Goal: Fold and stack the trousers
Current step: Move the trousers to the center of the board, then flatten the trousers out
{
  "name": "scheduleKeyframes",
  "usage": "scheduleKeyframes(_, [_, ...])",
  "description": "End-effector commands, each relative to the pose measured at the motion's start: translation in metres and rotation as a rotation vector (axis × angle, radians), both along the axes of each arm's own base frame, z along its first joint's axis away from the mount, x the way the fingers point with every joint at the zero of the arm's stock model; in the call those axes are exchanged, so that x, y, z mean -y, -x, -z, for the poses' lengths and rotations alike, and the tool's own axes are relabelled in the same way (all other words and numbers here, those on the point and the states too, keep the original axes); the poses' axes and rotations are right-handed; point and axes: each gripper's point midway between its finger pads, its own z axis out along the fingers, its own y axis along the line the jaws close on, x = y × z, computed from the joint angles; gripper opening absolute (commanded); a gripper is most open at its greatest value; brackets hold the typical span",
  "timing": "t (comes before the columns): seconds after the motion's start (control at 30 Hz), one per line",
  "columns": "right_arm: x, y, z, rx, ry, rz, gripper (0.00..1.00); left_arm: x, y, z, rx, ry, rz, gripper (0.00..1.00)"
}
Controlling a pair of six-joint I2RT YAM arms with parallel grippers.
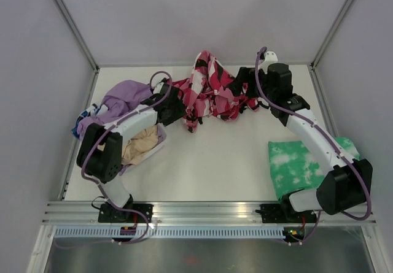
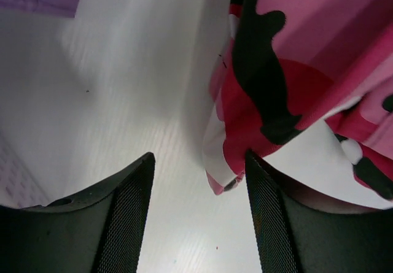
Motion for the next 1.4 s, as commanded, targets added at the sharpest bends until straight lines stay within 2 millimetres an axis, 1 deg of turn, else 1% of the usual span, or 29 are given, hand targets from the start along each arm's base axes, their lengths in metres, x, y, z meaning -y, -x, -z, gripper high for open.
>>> scheduleKeyframes(0.0, [0.002, 0.011, -0.009, 0.023, 0.008, -0.015, 0.98, -0.015, -0.017, -0.001, -0.002, -0.072, -0.102, 0.66])
scheduleKeyframes(0.03, [0.004, 0.013, -0.006, 0.018, 0.015, -0.014, 0.98, -0.019, -0.018, -0.001, -0.007, -0.087, -0.120, 0.66])
scheduleKeyframes(0.13, [0.009, 0.018, 0.001, 0.010, 0.037, 0.004, 0.98, -0.041, -0.004, 0.004, -0.058, -0.134, -0.206, 0.64])
scheduleKeyframes(0.2, [0.013, 0.022, 0.005, 0.009, 0.043, 0.013, 0.98, -0.056, 0.017, 0.010, -0.104, -0.152, -0.259, 0.63])
scheduleKeyframes(0.27, [0.014, 0.024, 0.007, 0.006, 0.038, 0.020, 0.98, -0.068, 0.032, 0.012, -0.126, -0.160, -0.302, 0.63])
scheduleKeyframes(0.3, [0.014, 0.025, 0.010, 0.004, 0.031, 0.019, 0.98, -0.079, 0.048, 0.012, -0.132, -0.167, -0.337, 0.63])
scheduleKeyframes(0.37, [0.012, 0.026, 0.013, -0.002, 0.021, 0.011, 0.98, -0.094, 0.060, 0.010, -0.124, -0.162, -0.397, 0.63])
scheduleKeyframes(0.4, [0.010, 0.027, 0.016, -0.008, 0.015, 0.007, 0.98, -0.107, 0.073, 0.008, -0.118, -0.168, -0.430, 0.63])
scheduleKeyframes(0.47, [0.007, 0.026, 0.021, -0.024, 0.006, -0.006, 0.98, -0.128, 0.080, 0.005, -0.111, -0.147, -0.512, 0.63])
scheduleKeyframes(0.5, [0.006, 0.026, 0.021, -0.025, 0.004, -0.012, 0.98, -0.139, 0.091, 0.011, -0.129, -0.156, -0.537, 0.63])
scheduleKeyframes(0.53, [0.004, 0.026, 0.023, -0.032, 0.000, -0.017, 0.98, -0.153, 0.093, 0.003, -0.104, -0.138, -0.584, 0.63])
scheduleKeyframes(0.6, [0.003, 0.025, 0.024, -0.038, -0.002, -0.021, 0.98, -0.166, 0.102, 0.005, -0.103, -0.146, -0.612, 0.63])
scheduleKeyframes(0.63, [0.003, 0.025, 0.026, -0.040, 0.001, -0.020, 0.98, -0.174, 0.103, 0.000, -0.090, -0.148, -0.611, 0.61])
scheduleKeyframes(0.67, [0.003, 0.026, 0.026, -0.041, 0.002, -0.020, 0.98, -0.173, 0.102, -0.003, -0.086, -0.141, -0.581, 0.60])
scheduleKeyframes(0.7, [0.003, 0.026, 0.026, -0.042, 0.000, -0.020, 0.98, -0.168, 0.097, -0.008, -0.067, -0.131, -0.528, 0.59])
scheduleKeyframes(0.73, [0.004, 0.026, 0.027, -0.043, 0.003, -0.017, 0.98, -0.161, 0.083, -0.024, 0.011, -0.135, -0.401, 0.54])
scheduleKeyframes(0.77, [0.005, 0.026, 0.027, -0.045, 0.002, -0.015, 0.98, -0.135, 0.075, -0.035, 0.048, -0.050, -0.247, 0.49])
scheduleKeyframes(0.8, [0.005, 0.027, 0.028, -0.048, 0.007, -0.015, 0.98, -0.122, 0.068, -0.050, 0.112, -0.021, -0.145, 0.46])
scheduleKeyframes(0.83, [0.005, 0.028, 0.029, -0.051, 0.008, -0.017, 0.98, -0.112, 0.060, -0.068, 0.197, -0.030, -0.036, 0.45])
scheduleKeyframes(0.87, [0.006, 0.028, 0.031, -0.056, 0.009, -0.015, 0.98, -0.105, 0.060, -0.095, 0.273, -0.007, 0.021, 0.46])
scheduleKeyframes(0.9, [0.006, 0.029, 0.032, -0.060, 0.013, -0.014, 0.98, -0.107, 0.060, -0.107, 0.300, -0.031, 0.037, 0.47])
scheduleKeyframes(0.93, [0.007, 0.030, 0.033, -0.063, 0.014, -0.013, 0.98, -0.115, 0.066, -0.110, 0.282, -0.097, 0.069, 0.48])
scheduleKeyframes(0.97, [0.007, 0.030, 0.035, -0.066, 0.014, -0.011, 0.98, -0.124, 0.063, -0.128, 0.310, -0.153, 0.054, 0.50])
scheduleKeyframes(1.0, [0.007, 0.031, 0.036, -0.070, 0.014, -0.011, 0.98, -0.131, 0.063, -0.133, 0.302, -0.205, 0.058, 0.50])
scheduleKeyframes(1.03, [0.006, 0.031, 0.037, -0.071, 0.014, -0.013, 0.98, -0.140, 0.065, -0.133, 0.282, -0.281, 0.086, 0.51])
scheduleKeyframes(1.07, [0.006, 0.031, 0.038, -0.074, 0.015, -0.015, 0.98, -0.155, 0.069, -0.135, 0.243, -0.360, 0.056, 0.51])
scheduleKeyframes(1.17, [0.006, 0.031, 0.040, -0.081, 0.018, -0.017, 0.98, -0.177, 0.076, -0.116, 0.117, -0.498, 0.080, 0.52])
scheduleKeyframes(1.23, [0.007, 0.031, 0.042, -0.083, 0.024, -0.016, 0.98, -0.185, 0.080, -0.099, 0.032, -0.519, 0.083, 0.51])
scheduleKeyframes(1.37, [0.008, 0.031, 0.044, -0.085, 0.034, -0.009, 0.98, -0.186, 0.093, -0.069, -0.072, -0.478, 0.086, 0.49])
